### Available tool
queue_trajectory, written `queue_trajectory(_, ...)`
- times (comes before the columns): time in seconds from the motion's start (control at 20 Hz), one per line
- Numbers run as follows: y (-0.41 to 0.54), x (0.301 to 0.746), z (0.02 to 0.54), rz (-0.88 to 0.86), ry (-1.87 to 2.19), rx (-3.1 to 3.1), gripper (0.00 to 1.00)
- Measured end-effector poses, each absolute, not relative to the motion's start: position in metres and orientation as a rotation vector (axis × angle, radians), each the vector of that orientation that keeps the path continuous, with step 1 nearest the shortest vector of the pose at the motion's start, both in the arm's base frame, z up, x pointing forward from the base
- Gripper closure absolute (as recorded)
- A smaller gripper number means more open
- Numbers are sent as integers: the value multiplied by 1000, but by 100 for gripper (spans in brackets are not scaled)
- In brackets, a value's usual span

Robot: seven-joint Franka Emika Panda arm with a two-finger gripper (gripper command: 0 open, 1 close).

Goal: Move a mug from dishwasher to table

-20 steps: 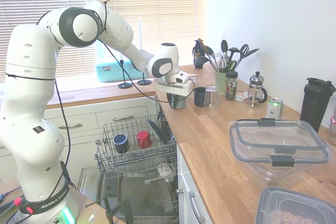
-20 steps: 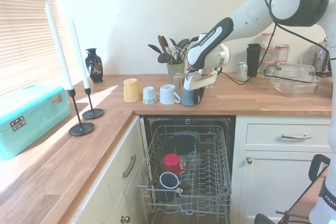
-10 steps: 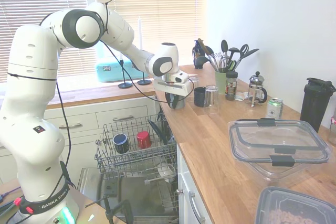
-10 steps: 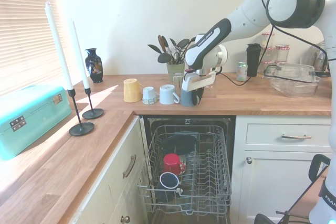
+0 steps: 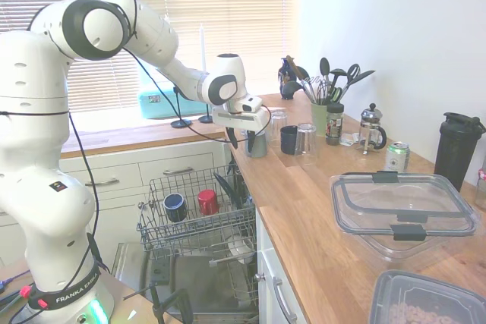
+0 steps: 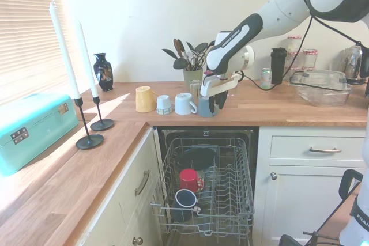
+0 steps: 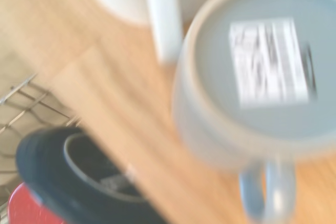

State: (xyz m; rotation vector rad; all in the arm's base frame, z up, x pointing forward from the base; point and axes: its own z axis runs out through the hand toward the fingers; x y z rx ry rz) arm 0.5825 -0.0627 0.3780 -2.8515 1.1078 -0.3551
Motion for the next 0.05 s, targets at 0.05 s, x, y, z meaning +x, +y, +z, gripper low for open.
queue_trajectory(0.05, -59, 569, 384, -377, 1112, -2853, 0)
